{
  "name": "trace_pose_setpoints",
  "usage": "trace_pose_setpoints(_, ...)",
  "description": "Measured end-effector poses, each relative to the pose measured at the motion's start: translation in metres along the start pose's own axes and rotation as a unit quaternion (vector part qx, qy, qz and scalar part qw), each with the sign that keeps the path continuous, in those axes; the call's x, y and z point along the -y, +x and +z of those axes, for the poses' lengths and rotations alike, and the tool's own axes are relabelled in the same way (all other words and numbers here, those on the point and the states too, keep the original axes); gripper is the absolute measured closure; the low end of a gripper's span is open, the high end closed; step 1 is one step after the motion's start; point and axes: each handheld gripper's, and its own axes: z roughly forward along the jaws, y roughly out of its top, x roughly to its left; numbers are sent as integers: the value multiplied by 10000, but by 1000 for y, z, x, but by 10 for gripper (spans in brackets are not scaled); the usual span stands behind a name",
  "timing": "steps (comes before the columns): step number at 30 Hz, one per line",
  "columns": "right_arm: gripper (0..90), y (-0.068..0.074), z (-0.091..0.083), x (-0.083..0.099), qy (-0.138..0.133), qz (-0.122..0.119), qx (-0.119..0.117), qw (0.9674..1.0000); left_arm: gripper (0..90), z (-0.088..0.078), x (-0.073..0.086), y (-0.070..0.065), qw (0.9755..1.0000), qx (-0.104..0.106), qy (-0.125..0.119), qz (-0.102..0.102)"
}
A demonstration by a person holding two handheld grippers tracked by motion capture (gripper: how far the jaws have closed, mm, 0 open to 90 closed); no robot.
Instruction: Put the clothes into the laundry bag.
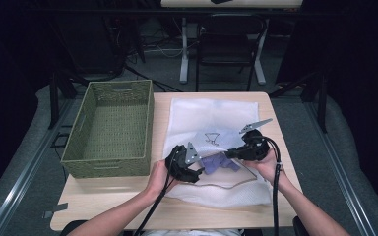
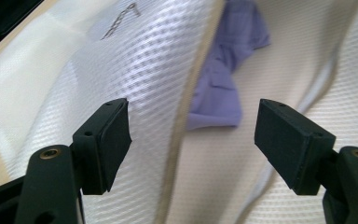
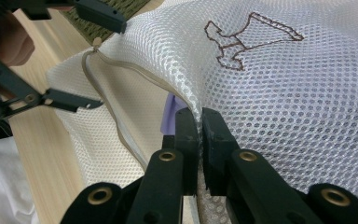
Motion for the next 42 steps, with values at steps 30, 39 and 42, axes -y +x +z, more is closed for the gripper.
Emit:
trace_pose_setpoints(30, 828, 1, 3, 2, 30, -21, -178, 9998, 848, 24, 10, 16, 9989, -2, 427, 216)
trace_pose_setpoints(39, 816, 3, 7, 11, 323, -198, -91, 9992, 845, 20, 11, 16, 9966, 451, 619, 319)
trace_pose_setpoints(42, 828, 4, 9, 13, 438, -294, -86, 9986, 844, 20, 11, 16, 9953, 586, 692, 337)
